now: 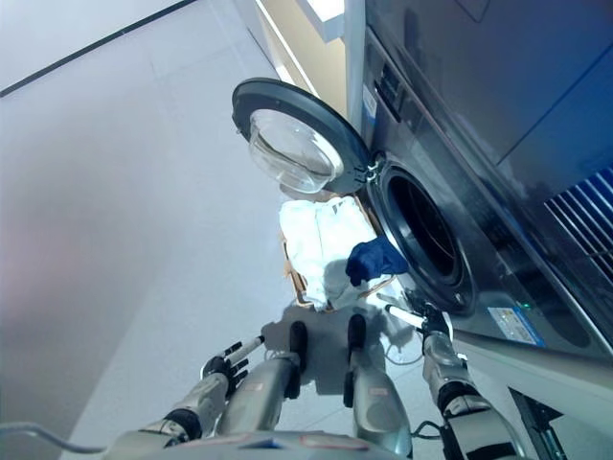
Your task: Put the clothes in the basket into the washing machine.
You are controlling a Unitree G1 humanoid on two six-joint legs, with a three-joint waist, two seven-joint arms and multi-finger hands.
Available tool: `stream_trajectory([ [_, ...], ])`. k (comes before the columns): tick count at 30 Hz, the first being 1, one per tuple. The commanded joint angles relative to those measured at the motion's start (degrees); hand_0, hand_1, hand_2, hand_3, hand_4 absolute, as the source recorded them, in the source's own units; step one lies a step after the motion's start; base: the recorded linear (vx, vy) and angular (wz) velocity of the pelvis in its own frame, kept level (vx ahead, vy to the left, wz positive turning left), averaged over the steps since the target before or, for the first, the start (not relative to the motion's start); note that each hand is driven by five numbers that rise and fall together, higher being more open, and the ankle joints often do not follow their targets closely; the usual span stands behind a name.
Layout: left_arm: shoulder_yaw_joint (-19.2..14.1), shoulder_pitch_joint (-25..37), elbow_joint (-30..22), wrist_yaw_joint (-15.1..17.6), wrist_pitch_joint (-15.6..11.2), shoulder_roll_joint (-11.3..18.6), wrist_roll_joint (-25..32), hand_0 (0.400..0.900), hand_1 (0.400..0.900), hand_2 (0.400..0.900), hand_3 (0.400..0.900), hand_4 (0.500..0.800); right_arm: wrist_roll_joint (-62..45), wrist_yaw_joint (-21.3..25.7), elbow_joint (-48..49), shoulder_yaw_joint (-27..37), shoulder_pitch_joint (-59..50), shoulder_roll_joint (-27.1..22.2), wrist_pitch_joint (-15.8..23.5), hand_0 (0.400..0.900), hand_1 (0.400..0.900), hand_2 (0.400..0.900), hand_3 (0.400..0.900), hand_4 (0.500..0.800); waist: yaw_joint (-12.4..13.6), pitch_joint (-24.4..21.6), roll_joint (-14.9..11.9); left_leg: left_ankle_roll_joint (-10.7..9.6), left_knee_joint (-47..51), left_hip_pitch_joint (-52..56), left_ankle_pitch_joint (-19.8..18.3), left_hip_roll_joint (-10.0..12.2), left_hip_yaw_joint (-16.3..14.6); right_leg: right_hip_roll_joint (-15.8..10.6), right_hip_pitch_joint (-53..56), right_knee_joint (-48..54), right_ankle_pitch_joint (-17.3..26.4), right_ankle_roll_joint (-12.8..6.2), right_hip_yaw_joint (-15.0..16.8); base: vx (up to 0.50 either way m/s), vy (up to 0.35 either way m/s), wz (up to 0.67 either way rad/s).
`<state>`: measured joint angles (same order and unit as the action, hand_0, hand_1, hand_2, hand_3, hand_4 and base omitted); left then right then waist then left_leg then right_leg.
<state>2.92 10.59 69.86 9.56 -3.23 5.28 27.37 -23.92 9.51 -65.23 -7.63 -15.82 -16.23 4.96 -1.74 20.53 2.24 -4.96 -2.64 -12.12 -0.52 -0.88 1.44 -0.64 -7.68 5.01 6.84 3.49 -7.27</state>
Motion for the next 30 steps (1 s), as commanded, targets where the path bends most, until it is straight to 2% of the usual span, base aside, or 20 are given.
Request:
stream_trajectory([
  [1, 1.67, -1.51, 0.3, 1.29, -1.17, 2.15, 0.5, 0.9, 0.9, 0.9, 0.9, 0.8, 2.46, 0.8, 1.66, -1.48, 0.91, 0.01, 1.27, 0.9, 0.9, 0.9, 0.9, 0.8, -0.41, -1.5, 0.51, 3.18, 0.08, 1.3, 1.02, -0.5, -0.84, -0.49, -2.44, -10.9, -11.11, -6.61, 2.09, 0.07, 0.145, -0.22],
  [6, 1.9, -0.12, -0.57, 1.42, -1.73, 4.35, -0.06, 0.9, 0.9, 0.9, 0.9, 0.8, 3.36, 0.01, 4.42, -4.17, -1.7, 0.78, 1.55, 0.9, 0.9, 0.9, 0.9, 0.8, 0.44, -1.49, -0.84, 3.73, 3.06, 0.82, 2.04, -0.15, -2.53, -0.66, -5.08, -8.82, -8.92, -7.42, 3.71, 0.05, 0.124, -0.24],
  [14, 3.12, 3.29, -3.69, 2.59, -3.04, 5.26, 1.66, 0.9, 0.9, 0.9, 0.9, 0.8, 4.16, 1.04, 7.74, -6.73, -7.54, 0.36, 2.17, 0.9, 0.9, 0.9, 0.9, 0.8, 1.42, 1.13, -1.78, 4.29, 2.45, -2.77, 2.25, -0.23, -2.24, -1.1, -9.15, -9.3, -7.85, -7.77, 4.09, 0.01, 0.076, 0.0],
  [16, 3.28, 5.06, -7.31, 4.09, -4.34, 6.08, 3.36, 0.9, 0.9, 0.9, 0.9, 0.8, 9.19, 3.98, 12.37, -8.7, -10.54, -1.54, 2.68, 0.9, 0.9, 0.9, 0.9, 0.8, 1.68, 2.87, -1.88, 4.36, 1.53, -5.41, 2.57, -0.45, -2.0, -1.3, -11.73, -10.27, -7.33, -7.96, 3.85, -0.02, 0.057, 0.1],
  [17, 3.28, 5.05, -7.33, 4.1, -4.33, 6.07, 3.36, 0.9, 0.9, 0.9, 0.9, 0.8, 9.21, 4.0, 12.4, -8.69, -10.53, -1.54, 2.66, 0.9, 0.9, 0.9, 0.9, 0.8, 1.65, 2.81, -1.87, 4.36, 1.47, -5.52, 2.56, -0.46, -1.98, -1.31, -11.83, -10.32, -7.34, -7.96, 3.83, -0.01, 0.055, 0.08],
  [18, 3.7, 5.92, -9.9, 5.72, -5.48, 6.51, 3.06, 0.9, 0.9, 0.9, 0.9, 0.8, 15.53, 7.75, 14.83, -9.97, -12.33, -3.49, 3.04, 0.9, 0.9, 0.9, 0.9, 0.8, 1.69, 3.62, -1.85, 4.29, 1.36, -6.93, 2.92, -0.57, -1.9, -1.39, -13.43, -10.75, -7.06, -8.11, 3.66, -0.01, 0.053, 0.05],
  [19, 3.83, 6.43, -10.95, 6.78, -6.12, 6.79, 3.06, 0.9, 0.9, 0.9, 0.9, 0.8, 19.45, 9.86, 15.25, -11.05, -13.7, -4.69, 2.42, 0.9, 0.9, 0.9, 0.9, 0.8, 1.76, 4.08, -1.86, 4.26, 1.25, -7.64, 3.05, -0.6, -1.8, -1.36, -14.33, -11.08, -7.0, -8.13, 3.56, -0.01, 0.053, 0.05],
  [20, 3.81, 6.44, -10.96, 6.8, -6.12, 6.78, 3.05, 0.9, 0.9, 0.9, 0.9, 0.8, 19.47, 9.88, 15.24, -11.06, -13.72, -4.68, 2.42, 0.9, 0.9, 0.9, 0.9, 0.8, 1.74, 4.05, -1.85, 4.26, 1.21, -7.72, 3.04, -0.61, -1.78, -1.36, -14.42, -11.15, -7.02, -8.13, 3.55, -0.04, 0.027, 0.1],
  [21, 4.49, 8.22, -12.34, 8.09, -6.95, 7.44, 2.69, 0.9, 0.9, 0.9, 0.9, 0.8, 24.19, 12.77, 14.86, -12.83, -16.8, -6.69, 2.25, 0.9, 0.9, 0.9, 0.9, 0.8, 1.9, 5.19, -1.76, 4.27, 0.59, -9.63, 3.18, -0.68, -1.63, -1.63, -16.45, -12.06, -6.96, -8.26, 3.19, -0.03, 0.013, 0.1],
  [27, 6.34, 14.02, -15.52, 10.0, -8.88, 9.48, 3.95, 0.9, 0.9, 0.9, 0.9, 0.8, 26.75, 15.66, 9.71, -16.36, -25.2, -9.37, 1.33, 0.9, 0.9, 0.9, 0.9, 0.8, 2.55, 8.13, -0.87, 4.36, -4.62, -17.86, 2.55, -1.58, -0.61, -2.36, -24.65, -17.23, -7.68, -8.26, 2.63, -0.07, 0.006, 0.15],
  [30, 6.58, 17.6, -18.76, 11.48, -10.55, 10.6, 6.78, 0.9, 0.9, 0.9, 0.9, 0.8, 25.07, 18.2, 7.61, -16.15, -29.73, -10.87, 1.83, 0.9, 0.9, 0.9, 0.9, 0.8, 3.14, 9.27, 0.49, 4.49, -10.72, -26.52, 1.42, -2.7, -0.11, -3.28, -32.79, -22.81, -8.85, -8.02, 2.3, -0.05, -0.006, 0.12],
])
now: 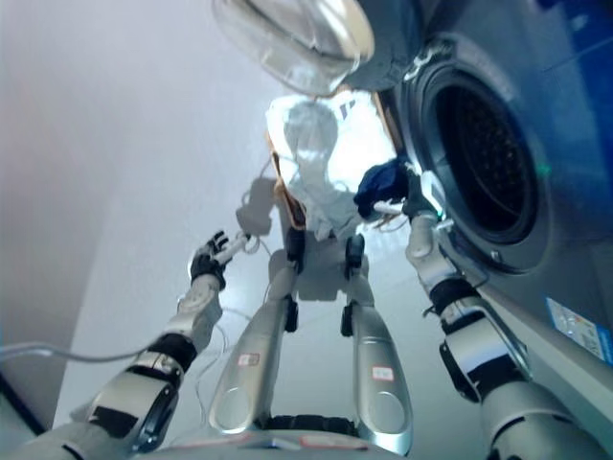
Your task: Put the clothes in the basket into the washing machine.
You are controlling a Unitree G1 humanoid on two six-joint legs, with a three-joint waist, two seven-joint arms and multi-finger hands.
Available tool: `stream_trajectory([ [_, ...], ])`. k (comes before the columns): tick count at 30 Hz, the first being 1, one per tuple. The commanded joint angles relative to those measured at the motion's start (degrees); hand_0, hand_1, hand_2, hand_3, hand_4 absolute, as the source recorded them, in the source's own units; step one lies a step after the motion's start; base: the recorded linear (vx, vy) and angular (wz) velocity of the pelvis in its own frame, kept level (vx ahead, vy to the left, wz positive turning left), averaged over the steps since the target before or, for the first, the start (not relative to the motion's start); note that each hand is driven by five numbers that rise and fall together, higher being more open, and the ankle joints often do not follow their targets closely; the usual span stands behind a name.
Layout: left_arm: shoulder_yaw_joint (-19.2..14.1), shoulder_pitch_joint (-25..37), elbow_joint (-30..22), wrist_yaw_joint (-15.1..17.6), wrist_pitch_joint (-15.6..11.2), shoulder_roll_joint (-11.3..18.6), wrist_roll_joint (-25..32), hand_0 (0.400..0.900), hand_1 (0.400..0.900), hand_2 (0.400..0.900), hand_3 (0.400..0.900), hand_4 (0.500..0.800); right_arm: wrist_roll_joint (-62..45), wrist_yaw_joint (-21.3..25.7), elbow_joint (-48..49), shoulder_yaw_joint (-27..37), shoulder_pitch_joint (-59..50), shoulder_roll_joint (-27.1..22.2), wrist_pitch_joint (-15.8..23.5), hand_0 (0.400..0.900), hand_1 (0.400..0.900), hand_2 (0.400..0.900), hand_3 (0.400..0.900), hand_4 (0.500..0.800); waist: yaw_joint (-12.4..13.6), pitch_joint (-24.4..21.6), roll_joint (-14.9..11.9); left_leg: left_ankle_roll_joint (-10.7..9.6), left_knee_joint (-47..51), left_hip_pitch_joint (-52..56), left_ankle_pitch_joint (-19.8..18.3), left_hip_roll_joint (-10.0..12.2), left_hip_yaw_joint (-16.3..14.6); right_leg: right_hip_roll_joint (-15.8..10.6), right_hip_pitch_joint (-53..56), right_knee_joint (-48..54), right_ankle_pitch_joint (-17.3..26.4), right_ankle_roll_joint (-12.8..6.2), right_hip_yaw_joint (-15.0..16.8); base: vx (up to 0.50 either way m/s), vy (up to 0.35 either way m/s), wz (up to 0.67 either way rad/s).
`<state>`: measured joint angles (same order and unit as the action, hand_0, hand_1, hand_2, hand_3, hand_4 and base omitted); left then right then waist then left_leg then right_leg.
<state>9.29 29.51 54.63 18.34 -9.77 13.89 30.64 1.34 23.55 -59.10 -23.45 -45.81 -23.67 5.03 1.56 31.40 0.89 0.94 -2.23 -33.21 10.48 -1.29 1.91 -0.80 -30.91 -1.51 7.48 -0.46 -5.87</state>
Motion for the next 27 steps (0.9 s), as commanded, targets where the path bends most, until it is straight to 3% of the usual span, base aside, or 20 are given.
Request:
stream_trajectory([
  [1, 0.17, -1.21, -3.52, 2.69, -4.02, 2.0, 3.51, 0.9, 0.9, 0.9, 0.9, 0.8, -0.21, 4.16, 1.45, -0.33, 0.13, -3.46, 1.79, 0.9, 0.9, 0.9, 0.9, 0.8, -0.19, -1.61, 1.84, -1.4, -11.55, -5.83, -9.73, -2.32, -0.59, -3.15, -9.93, -16.68, -9.62, -4.07, 0.91, -0.07, -0.011, 0.16],
  [9, 1.47, 2.99, -7.91, 3.59, -6.26, 2.79, 8.15, 0.9, 0.9, 0.9, 0.9, 0.8, -0.39, 4.22, -6.34, -3.31, -6.67, -5.79, 0.44, 0.9, 0.9, 0.9, 0.9, 0.8, 1.29, -1.61, 4.34, -0.67, -25.74, -23.78, -13.36, -3.53, 0.03, -5.63, -27.99, -32.46, -13.68, -3.21, 1.05, -0.05, -0.014, 0.16],
  [18, 4.15, 0.3, -9.38, 2.74, -6.38, 0.3, 8.22, 0.9, 0.9, 0.9, 0.9, 0.8, 1.42, 2.83, -14.15, -3.7, -5.85, -3.78, -2.5, 0.9, 0.9, 0.9, 0.9, 0.8, 2.47, -1.61, 6.13, -0.22, -29.14, -28.02, -13.99, -4.08, -1.04, -6.84, -33.82, -37.64, -14.99, -2.81, 2.07, -0.01, -0.001, 0.03],
  [19, 3.97, 0.26, -8.93, 2.81, -6.39, 0.03, 8.25, 0.9, 0.9, 0.9, 0.9, 0.8, 1.65, 2.82, -13.72, -3.75, -5.38, -3.56, -2.54, 0.4, 0.4, 0.4, 0.4, 0.5, 2.3, -1.61, 5.99, -0.23, -29.14, -27.96, -13.96, -4.01, -1.13, -6.76, -33.86, -37.56, -14.86, -2.81, 2.45, -0.01, -0.001, -0.07],
  [27, 2.36, 0.92, -6.84, 3.43, -6.05, -0.16, 8.58, 0.9, 0.9, 0.9, 0.9, 0.8, 0.77, 3.94, -10.41, -2.85, -3.97, -2.48, -1.54, 0.4, 0.4, 0.4, 0.4, 0.5, 1.18, -2.54, 5.43, -0.45, -28.63, -26.98, -13.94, -4.08, -1.29, -6.42, -33.21, -37.24, -14.49, -2.95, 2.93, 0.0, -0.004, -0.03],
])
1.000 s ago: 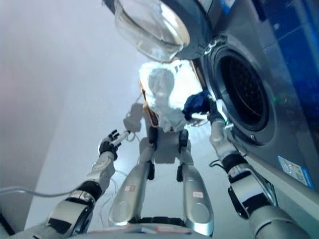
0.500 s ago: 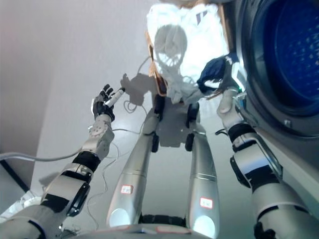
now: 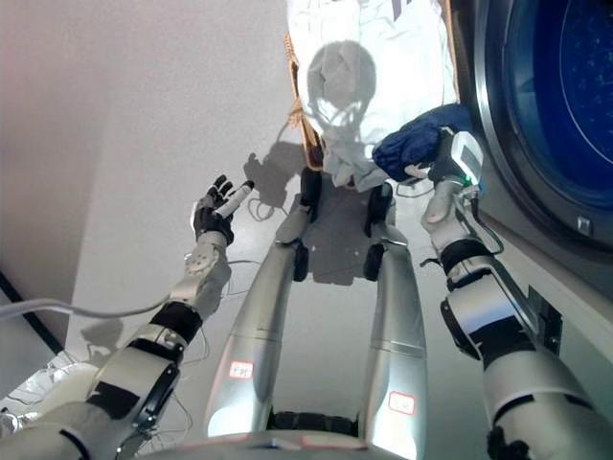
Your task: Put the clothes in the basket into the washing machine.
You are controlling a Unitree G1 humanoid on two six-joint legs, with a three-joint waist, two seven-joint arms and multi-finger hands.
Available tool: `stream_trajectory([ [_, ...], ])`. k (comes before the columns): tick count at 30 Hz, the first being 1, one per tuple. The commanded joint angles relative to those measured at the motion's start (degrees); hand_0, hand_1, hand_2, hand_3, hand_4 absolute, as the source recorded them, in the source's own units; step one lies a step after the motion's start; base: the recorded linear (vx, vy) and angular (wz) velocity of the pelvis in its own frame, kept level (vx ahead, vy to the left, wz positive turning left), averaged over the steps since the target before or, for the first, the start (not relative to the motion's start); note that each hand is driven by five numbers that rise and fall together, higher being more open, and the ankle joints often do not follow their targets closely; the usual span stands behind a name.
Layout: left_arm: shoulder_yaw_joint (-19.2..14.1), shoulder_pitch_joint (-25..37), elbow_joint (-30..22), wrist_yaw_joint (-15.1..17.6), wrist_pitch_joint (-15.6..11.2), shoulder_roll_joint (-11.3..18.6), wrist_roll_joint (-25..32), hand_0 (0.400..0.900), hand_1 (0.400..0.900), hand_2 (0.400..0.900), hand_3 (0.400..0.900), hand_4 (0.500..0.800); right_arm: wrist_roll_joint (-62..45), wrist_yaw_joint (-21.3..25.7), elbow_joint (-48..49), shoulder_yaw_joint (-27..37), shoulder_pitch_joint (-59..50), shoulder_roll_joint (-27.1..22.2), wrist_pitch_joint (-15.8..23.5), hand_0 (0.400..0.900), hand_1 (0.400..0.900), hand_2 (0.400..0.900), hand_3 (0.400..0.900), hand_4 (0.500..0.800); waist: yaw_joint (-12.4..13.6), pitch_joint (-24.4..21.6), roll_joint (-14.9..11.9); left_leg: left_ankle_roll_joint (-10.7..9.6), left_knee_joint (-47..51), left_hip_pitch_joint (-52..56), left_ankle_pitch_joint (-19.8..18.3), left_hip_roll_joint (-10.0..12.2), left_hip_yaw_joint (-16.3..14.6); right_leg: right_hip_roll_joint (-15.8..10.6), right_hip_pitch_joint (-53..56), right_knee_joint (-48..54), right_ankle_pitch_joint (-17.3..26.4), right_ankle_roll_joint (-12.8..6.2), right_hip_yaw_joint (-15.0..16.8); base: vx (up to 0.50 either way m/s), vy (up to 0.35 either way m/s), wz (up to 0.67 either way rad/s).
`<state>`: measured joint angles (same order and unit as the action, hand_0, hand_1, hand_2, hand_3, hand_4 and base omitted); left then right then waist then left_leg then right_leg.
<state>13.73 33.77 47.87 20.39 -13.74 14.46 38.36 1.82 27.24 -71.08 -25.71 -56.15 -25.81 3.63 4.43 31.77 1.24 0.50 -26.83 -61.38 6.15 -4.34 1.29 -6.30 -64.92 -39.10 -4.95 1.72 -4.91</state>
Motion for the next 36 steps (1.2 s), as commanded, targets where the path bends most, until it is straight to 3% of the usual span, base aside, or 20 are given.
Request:
stream_trajectory([
  [1, -2.36, -3.48, 0.14, 1.61, -2.04, -0.91, 0.81, 0.9, 0.9, 0.9, 0.9, 0.8, 0.32, 1.08, 2.28, -0.18, 6.52, -0.26, 0.06, 0.4, 0.4, 0.4, 0.4, 0.5, -1.84, -3.07, 4.95, -0.05, -3.74, 1.47, -9.57, -0.99, -0.66, -0.81, 1.11, 0.64, -1.99, -5.14, 2.0, 0.0, -0.003, -0.09],
  [8, -3.99, -5.66, -2.44, 3.52, -2.5, -0.78, -1.22, 0.9, 0.9, 0.9, 0.9, 0.8, 3.76, 7.66, 19.31, 3.06, 8.02, -3.66, 2.33, 0.4, 0.4, 0.4, 0.4, 0.5, -3.34, -4.26, 3.27, -0.36, -1.04, 5.02, -9.37, -0.48, -0.79, -0.11, 4.2, 3.2, -1.37, -5.49, 2.35, 0.0, 0.0, -0.09],
  [14, -6.31, -7.54, -3.83, 3.68, -2.23, -0.83, -0.39, 0.9, 0.9, 0.9, 0.9, 0.8, 1.57, 7.72, 37.81, 9.22, 10.69, -5.52, 5.84, 0.4, 0.4, 0.4, 0.4, 0.5, -5.0, -4.71, 1.65, -0.63, 1.24, 7.47, -8.98, 0.01, -0.62, 0.5, 6.88, 5.67, -0.72, -5.65, 2.26, 0.0, -0.006, -0.08],
  [19, -7.72, -8.43, -3.14, 3.96, -1.64, -1.38, 1.1, 0.9, 0.9, 0.9, 0.9, 0.8, -3.53, 8.95, 44.12, 16.3, 13.91, -3.15, 8.27, 0.4, 0.4, 0.4, 0.4, 0.5, -5.88, -4.51, 1.16, -0.63, 1.66, 9.22, -9.24, 0.18, -0.52, 0.75, 8.89, 6.41, -0.89, -5.5, 2.22, 0.0, -0.004, -0.04],
  [25, -8.53, -9.12, -1.83, 4.58, -1.14, -1.55, 2.4, 0.9, 0.9, 0.9, 0.9, 0.8, -13.38, 14.96, 42.46, 25.05, 13.64, 0.56, 12.04, 0.4, 0.4, 0.4, 0.4, 0.5, -6.42, -4.75, 1.42, -0.85, 2.21, 10.43, -9.24, 0.33, -0.57, 0.92, 10.23, 7.27, -0.78, -5.42, 2.34, 0.0, 0.002, -0.05],
  [32, -7.42, -8.3, -0.08, 5.21, -0.79, -1.99, 4.98, 0.9, 0.9, 0.9, 0.9, 0.8, -37.86, 18.75, 36.83, 34.99, 6.69, 7.76, 24.9, 0.4, 0.4, 0.4, 0.4, 0.5, -6.19, -4.65, 3.14, -1.13, 3.36, 11.86, -9.19, 0.27, -0.6, 1.19, 11.51, 8.35, -1.02, -5.2, 2.37, 0.0, 0.001, 0.0],
  [36, -5.97, -8.57, 0.46, 4.17, -0.12, -2.31, 5.96, 0.9, 0.9, 0.9, 0.9, 0.8, -48.47, 18.24, 29.29, 37.71, -1.2, 5.32, 27.98, 0.4, 0.4, 0.4, 0.4, 0.5, -5.1, -5.33, 4.23, -1.26, 4.08, 11.94, -8.48, 0.06, -0.76, 1.08, 11.36, 8.72, -0.61, -5.19, 2.49, 0.0, -0.001, 0.02],
])
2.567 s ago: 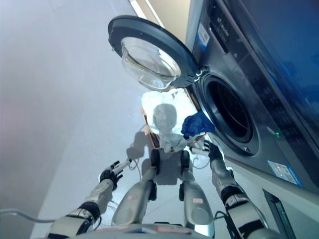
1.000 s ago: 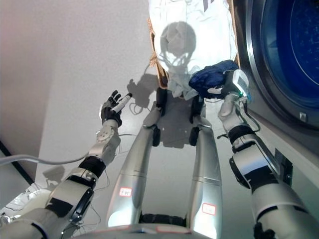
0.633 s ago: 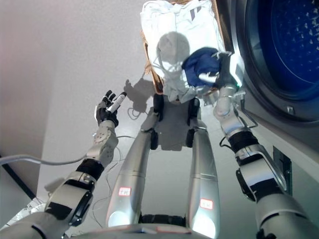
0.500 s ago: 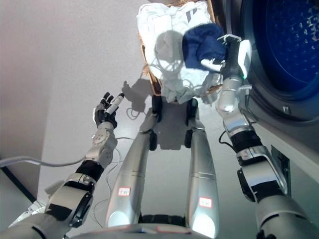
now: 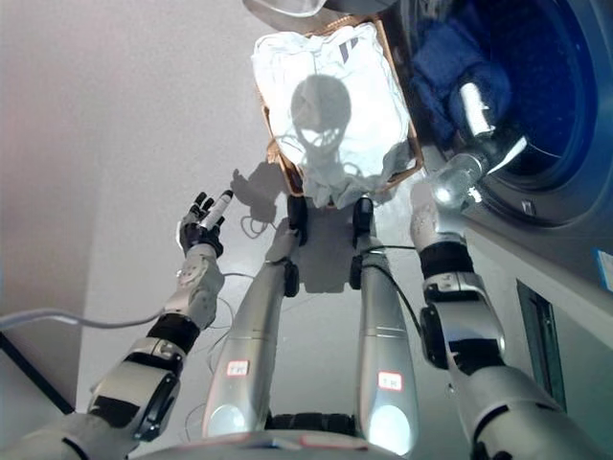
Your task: Put the clothes in the basket into the washing machine.
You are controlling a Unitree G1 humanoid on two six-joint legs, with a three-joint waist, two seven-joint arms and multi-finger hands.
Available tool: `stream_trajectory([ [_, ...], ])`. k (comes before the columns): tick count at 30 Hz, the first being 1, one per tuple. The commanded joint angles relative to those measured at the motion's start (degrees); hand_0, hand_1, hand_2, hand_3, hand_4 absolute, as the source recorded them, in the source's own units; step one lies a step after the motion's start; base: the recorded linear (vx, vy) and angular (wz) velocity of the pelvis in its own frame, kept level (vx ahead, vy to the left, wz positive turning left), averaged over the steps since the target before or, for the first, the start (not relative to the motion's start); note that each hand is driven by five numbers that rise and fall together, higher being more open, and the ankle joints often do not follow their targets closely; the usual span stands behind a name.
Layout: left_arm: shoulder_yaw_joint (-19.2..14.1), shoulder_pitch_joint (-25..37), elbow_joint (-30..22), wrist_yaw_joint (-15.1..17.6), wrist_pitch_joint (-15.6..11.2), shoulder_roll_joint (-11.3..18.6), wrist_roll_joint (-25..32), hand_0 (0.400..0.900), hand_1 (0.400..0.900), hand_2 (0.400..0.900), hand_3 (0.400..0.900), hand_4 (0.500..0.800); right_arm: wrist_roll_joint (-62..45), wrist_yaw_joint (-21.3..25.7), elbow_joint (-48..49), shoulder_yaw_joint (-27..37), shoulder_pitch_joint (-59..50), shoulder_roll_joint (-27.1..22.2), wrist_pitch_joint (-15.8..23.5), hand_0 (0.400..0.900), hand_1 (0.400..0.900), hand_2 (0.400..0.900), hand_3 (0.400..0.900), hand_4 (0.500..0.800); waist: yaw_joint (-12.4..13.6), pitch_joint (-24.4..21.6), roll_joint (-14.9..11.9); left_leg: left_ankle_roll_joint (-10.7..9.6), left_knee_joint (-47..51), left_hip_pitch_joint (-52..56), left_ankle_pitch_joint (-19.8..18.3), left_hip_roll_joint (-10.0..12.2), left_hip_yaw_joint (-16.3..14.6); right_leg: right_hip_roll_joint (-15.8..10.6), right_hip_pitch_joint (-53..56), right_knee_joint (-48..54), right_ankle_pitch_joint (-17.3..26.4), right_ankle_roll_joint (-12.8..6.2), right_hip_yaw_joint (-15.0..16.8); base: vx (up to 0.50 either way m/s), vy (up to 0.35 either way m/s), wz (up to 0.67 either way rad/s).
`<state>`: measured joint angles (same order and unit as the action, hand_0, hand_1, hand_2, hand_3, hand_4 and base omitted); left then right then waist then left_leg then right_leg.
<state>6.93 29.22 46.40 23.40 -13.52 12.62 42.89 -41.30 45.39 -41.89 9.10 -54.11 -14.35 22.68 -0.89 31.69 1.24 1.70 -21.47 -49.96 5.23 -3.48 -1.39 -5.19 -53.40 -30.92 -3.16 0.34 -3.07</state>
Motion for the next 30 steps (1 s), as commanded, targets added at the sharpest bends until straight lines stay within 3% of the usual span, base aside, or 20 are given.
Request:
stream_trajectory([
  [1, 1.25, -4.08, 2.14, 0.82, -0.29, -0.5, 1.58, 0.9, 0.9, 0.9, 0.9, 0.8, -8.52, -0.25, -1.77, 3.49, -5.39, -7.07, 10.04, 0.4, 0.4, 0.4, 0.4, 0.5, 0.41, -5.33, 4.49, -2.46, -1.16, 0.62, -7.55, -0.82, 1.85, 0.0, -0.08, 0.63, -2.35, -3.82, 0.75, 0.0, 0.0, 0.0],
  [5, 2.96, -4.35, 2.69, -0.19, -0.01, -0.56, 2.58, 0.9, 0.9, 0.9, 0.9, 0.8, -14.6, 0.81, -9.22, 4.83, -11.87, -12.95, 10.33, 0.4, 0.4, 0.4, 0.4, 0.5, 1.46, -6.06, 5.5, -2.6, -0.38, 1.17, -7.3, -1.01, 1.64, -0.05, 0.16, 0.93, -2.33, -3.87, 1.17, 0.0, 0.0, 0.0],
  [7, 3.57, -4.9, 2.66, -0.99, 0.07, -0.46, 2.48, 0.9, 0.9, 0.9, 0.9, 0.8, -16.95, -2.0, -11.05, 3.21, -13.5, -15.54, 8.58, 0.4, 0.4, 0.4, 0.4, 0.5, 2.1, -6.25, 5.93, -2.64, -0.1, 1.4, -7.12, -1.11, 1.57, -0.15, 0.28, 1.0, -2.23, -3.94, 1.2, 0.0, 0.0, 0.0],
  [8, 3.59, -5.26, 2.76, -1.34, -0.05, -0.6, 2.55, 0.9, 0.9, 0.9, 0.9, 0.8, -17.73, -3.14, -12.02, 2.52, -13.86, -16.68, 8.01, 0.645, 0.645, 0.645, 0.645, 0.647, 2.33, -6.34, 6.16, -2.66, 0.08, 1.58, -7.02, -1.07, 1.47, -0.17, 0.35, 1.06, -2.23, -3.96, 1.16, 0.0, 0.0, 0.0],
  [9, 3.74, -5.58, 3.02, -1.88, -0.07, -0.82, 2.84, 0.9, 0.9, 0.9, 0.9, 0.8, -20.02, -5.43, -13.24, 2.3, -13.84, -17.14, 7.57, 0.645, 0.645, 0.645, 0.645, 0.647, 2.41, -6.46, 6.31, -2.69, 0.23, 1.71, -6.96, -1.06, 1.44, -0.14, 0.52, 1.25, -2.19, -3.95, 1.16, 0.0, 0.0, 0.0],
  [10, 3.99, -5.59, 3.44, -2.07, -0.02, -0.73, 3.02, 0.9, 0.9, 0.9, 0.9, 0.8, -21.55, -7.28, -13.33, 1.44, -14.28, -17.46, 7.52, 0.9, 0.9, 0.9, 0.9, 0.8, 2.6, -6.53, 6.24, -2.76, 0.37, 1.84, -6.91, -1.0, 1.46, -0.16, 0.63, 1.45, -2.17, -3.99, 1.07, 0.0, 0.0, 0.0],
  [15, 4.37, -5.01, 4.47, -2.31, 0.31, -1.62, 3.99, 0.9, 0.9, 0.9, 0.9, 0.8, -24.51, -10.49, -12.75, 0.29, -13.35, -15.64, 9.61, 0.9, 0.9, 0.9, 0.9, 0.8, 2.29, -6.41, 5.99, -2.84, 0.54, 2.2, -6.69, -0.78, 1.17, 0.27, 1.1, 1.72, -1.9, -3.97, 1.31, 0.01, -0.009, -0.03],
  [25, 3.39, -5.38, 3.56, -1.53, 0.03, -2.4, 4.43, 0.9, 0.9, 0.9, 0.9, 0.8, -20.06, -8.57, -5.85, 0.03, -8.15, -8.87, 11.97, 0.9, 0.9, 0.9, 0.9, 0.8, 1.43, -6.39, 5.76, -2.83, 1.08, 4.0, -6.56, -0.79, 0.92, 0.24, 2.97, 2.37, -1.42, -3.92, 1.06, 0.0, 0.001, 0.0],
  [30, 2.37, -7.52, 3.13, -3.43, 0.66, -3.33, 4.48, 0.9, 0.9, 0.9, 0.9, 0.8, -15.58, -13.4, 3.39, -3.89, 6.21, -0.06, 9.37, 0.9, 0.9, 0.9, 0.9, 0.8, 0.25, -6.68, 4.27, -2.75, 2.7, 8.42, -6.53, -0.67, 1.17, 0.64, 8.17, 5.14, -0.69, -4.0, 0.44, 0.01, 0.009, -0.03],
])
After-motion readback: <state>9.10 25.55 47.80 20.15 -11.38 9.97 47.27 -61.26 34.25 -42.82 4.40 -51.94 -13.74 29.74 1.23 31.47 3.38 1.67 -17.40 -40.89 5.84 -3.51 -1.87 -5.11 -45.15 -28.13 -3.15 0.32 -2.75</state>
